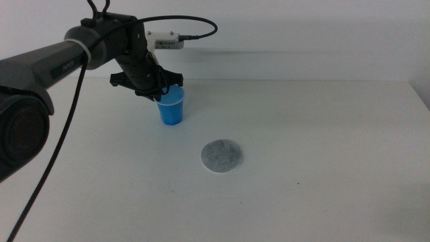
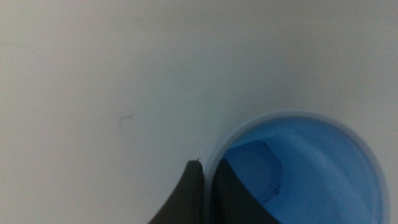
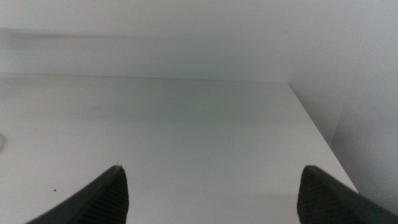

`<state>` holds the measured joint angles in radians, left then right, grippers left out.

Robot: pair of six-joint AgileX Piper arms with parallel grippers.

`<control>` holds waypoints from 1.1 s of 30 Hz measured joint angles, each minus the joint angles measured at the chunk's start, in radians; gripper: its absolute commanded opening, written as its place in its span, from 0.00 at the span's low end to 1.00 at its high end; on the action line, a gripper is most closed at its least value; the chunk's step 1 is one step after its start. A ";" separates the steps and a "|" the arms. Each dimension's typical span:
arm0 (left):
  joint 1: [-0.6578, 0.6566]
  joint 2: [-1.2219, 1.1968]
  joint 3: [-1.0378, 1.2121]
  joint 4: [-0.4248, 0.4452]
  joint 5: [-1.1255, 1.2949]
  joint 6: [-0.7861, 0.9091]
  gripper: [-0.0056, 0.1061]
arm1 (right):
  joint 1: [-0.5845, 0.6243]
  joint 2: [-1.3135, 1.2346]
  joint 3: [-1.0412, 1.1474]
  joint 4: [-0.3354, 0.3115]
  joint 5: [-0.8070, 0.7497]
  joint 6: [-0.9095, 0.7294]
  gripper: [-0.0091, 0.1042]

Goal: Place an empty cup on a cup mat.

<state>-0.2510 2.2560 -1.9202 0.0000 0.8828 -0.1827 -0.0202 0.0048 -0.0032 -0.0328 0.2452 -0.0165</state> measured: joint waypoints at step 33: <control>-0.259 -0.201 0.268 -0.143 -0.034 -0.035 0.03 | 0.000 0.000 0.000 0.000 0.000 0.000 0.90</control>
<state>-0.5102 2.0547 -1.6518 -0.1427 0.8487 -0.2178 -0.0202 0.0048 -0.0032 -0.0328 0.2452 -0.0165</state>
